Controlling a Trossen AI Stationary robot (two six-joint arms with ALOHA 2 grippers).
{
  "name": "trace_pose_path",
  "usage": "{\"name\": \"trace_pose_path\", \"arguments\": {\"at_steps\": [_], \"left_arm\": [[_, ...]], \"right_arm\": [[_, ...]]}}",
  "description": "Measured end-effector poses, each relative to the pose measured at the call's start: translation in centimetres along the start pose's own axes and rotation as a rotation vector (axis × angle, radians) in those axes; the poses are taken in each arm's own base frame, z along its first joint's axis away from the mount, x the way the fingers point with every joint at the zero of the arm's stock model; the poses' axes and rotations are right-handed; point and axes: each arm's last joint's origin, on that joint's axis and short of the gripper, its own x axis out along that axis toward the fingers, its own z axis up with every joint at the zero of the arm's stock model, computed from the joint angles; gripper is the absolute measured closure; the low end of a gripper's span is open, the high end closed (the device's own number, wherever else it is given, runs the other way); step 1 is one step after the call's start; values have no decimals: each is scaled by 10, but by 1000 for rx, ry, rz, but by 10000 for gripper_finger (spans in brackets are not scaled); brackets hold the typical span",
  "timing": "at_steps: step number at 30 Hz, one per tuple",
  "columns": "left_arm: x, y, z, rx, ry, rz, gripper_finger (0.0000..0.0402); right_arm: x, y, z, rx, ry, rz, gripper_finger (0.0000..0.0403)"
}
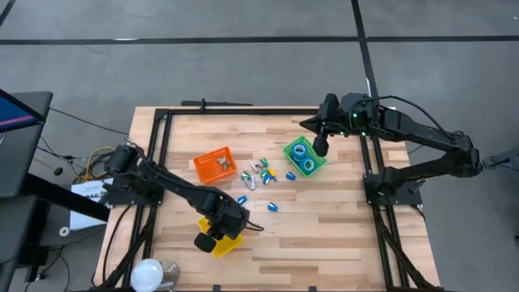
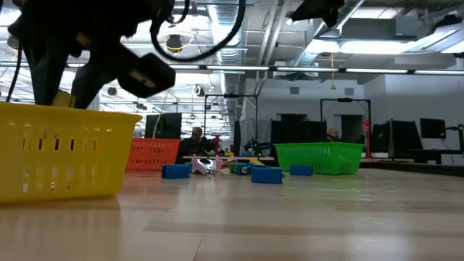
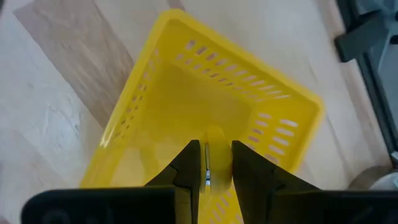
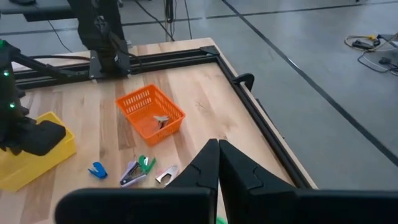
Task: Pick and place Stapler, Stapler remover, tape
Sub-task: Put the yellow stapler into the yellow basket
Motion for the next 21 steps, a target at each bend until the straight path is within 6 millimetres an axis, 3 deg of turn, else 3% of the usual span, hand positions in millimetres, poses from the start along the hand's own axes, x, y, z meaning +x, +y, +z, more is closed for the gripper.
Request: {"name": "trace_pose_path", "arguments": {"at_steps": [9, 21], "left_arm": [[-2, 0, 0, 49, -11, 9, 337], [-2, 0, 0, 46, -7, 9, 297]], "right_arm": [[0, 0, 0, 26, 4, 1, 403], [0, 0, 0, 29, 4, 11, 403]]}}
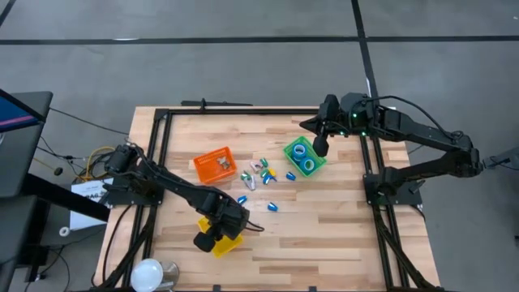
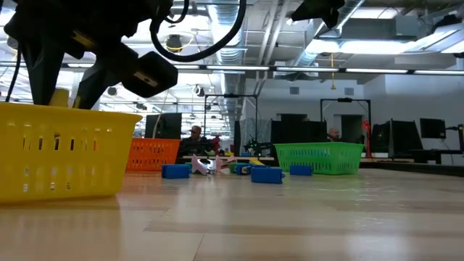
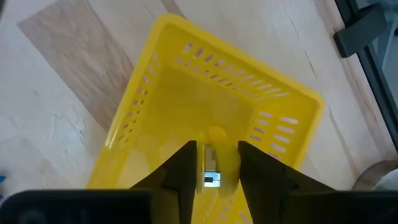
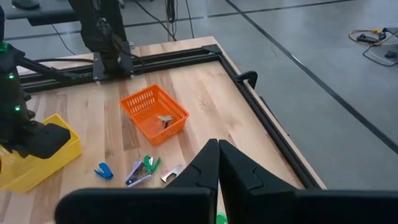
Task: Pick and place Stapler, Stapler remover, tape
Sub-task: Put the yellow stapler into the yellow basket, then put the blue stapler into the yellow basket
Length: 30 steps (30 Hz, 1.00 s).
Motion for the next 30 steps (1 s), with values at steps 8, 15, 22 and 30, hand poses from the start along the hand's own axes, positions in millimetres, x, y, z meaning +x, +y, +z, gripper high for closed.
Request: {"name": "trace_pose_path", "arguments": {"at_steps": [8, 15, 22, 30], "left_arm": [[-14, -4, 0, 10, -41, 30, 241], [-52, -12, -6, 31, -148, 102, 206], [-109, -19, -23, 29, -325, 230, 203], [-175, -16, -55, -193, -587, 459, 206]], "right_arm": [[0, 0, 0, 0, 3, 0, 403], [0, 0, -2, -1, 20, 0, 403], [0, 0, -3, -2, 33, 0, 403], [3, 5, -4, -12, 40, 21, 403]]}}
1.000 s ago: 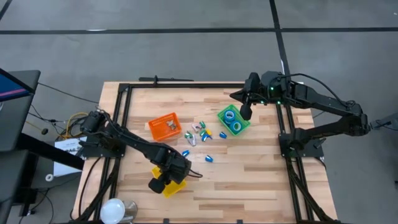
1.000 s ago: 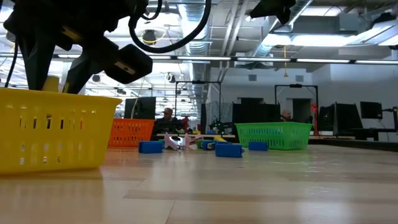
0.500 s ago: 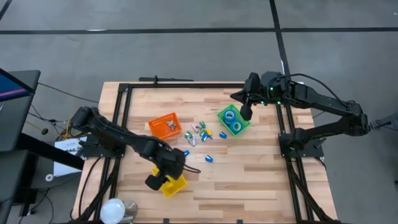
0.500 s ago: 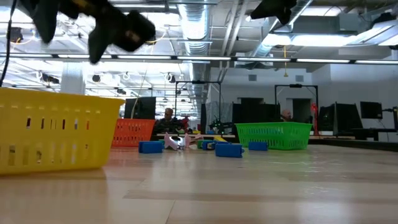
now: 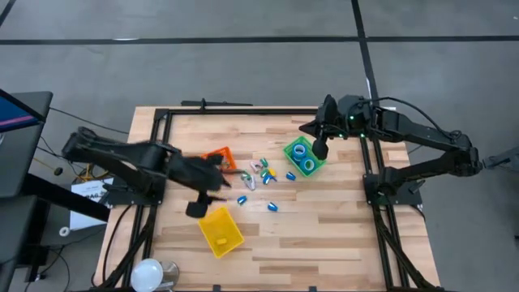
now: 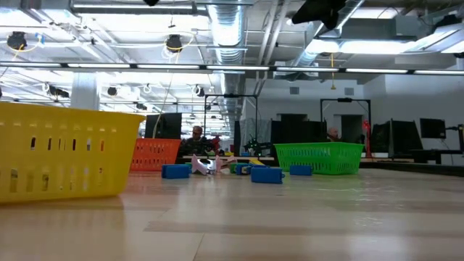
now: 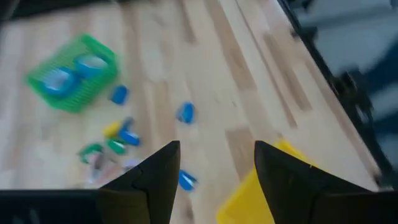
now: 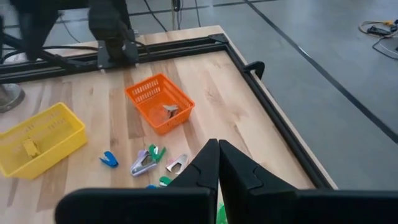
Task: Pick and place Stapler, Stapler remover, tape
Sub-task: Put the blue stapler into the yellow basket
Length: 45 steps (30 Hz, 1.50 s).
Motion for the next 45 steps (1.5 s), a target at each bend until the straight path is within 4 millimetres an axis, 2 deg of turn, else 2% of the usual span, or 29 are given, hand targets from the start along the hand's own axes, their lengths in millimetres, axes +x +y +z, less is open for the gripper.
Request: {"name": "trace_pose_path", "arguments": {"at_steps": [4, 7, 16, 22, 26, 30, 37, 42, 45], "left_arm": [[-23, 13, 2, -49, -104, 72, 206], [-29, 20, 1, -70, -125, 100, 206], [-25, 38, 1, -118, -115, 161, 206], [-24, 43, 0, -133, -114, 180, 206], [-25, 45, 0, -137, -114, 184, 206], [-25, 45, 0, -137, -116, 185, 206], [-24, 45, 1, -139, -119, 185, 206], [-24, 45, 1, -140, -119, 185, 206], [-24, 45, 1, -140, -120, 185, 206]], "right_arm": [[0, 4, 0, -9, -2, 16, 403], [-1, 7, 0, -15, -1, 27, 403], [-2, 21, -6, -49, 52, 82, 392], [-4, 36, -13, -92, 118, 139, 356], [3, 48, -19, -111, 176, 174, 326], [17, 61, -23, -139, 229, 203, 290], [59, 85, -42, -204, 381, 234, 211], [85, 97, -63, -270, 560, 238, 163], [98, 102, -71, -330, 682, 242, 149]]}}
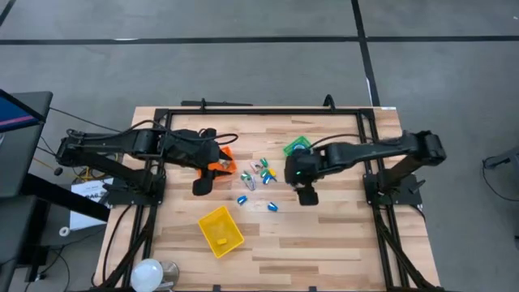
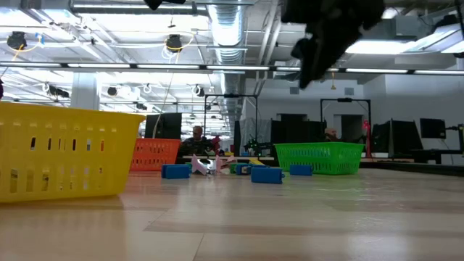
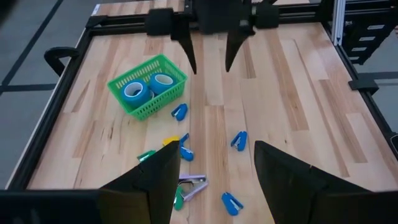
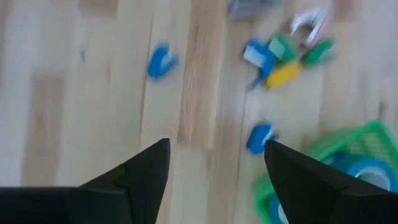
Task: Pick and place Stapler, Stapler remover, tape
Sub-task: Put the blue stapler into the yellow basket
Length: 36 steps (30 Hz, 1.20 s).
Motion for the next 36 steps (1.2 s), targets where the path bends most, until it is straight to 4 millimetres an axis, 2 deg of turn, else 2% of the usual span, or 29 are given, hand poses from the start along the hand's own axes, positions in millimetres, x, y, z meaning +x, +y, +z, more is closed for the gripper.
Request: {"name": "trace_pose_path", "arguments": {"at_steps": [6, 16, 20, 30, 36], "left_arm": [[0, 0, 1, -1, -6, 11, 206], [0, 1, 1, -1, -8, 22, 206], [0, 1, 1, -1, -9, 22, 206], [0, 1, 1, -2, -12, 22, 206], [0, 1, 1, -2, -12, 22, 206]], "right_arm": [[23, 0, 11, -138, 166, 24, 144], [46, -3, 26, -362, 214, 57, 144], [46, -9, 27, -369, 199, 51, 144], [50, -40, 28, -302, 136, 37, 144], [57, -52, 21, -257, 120, 87, 144]]}}
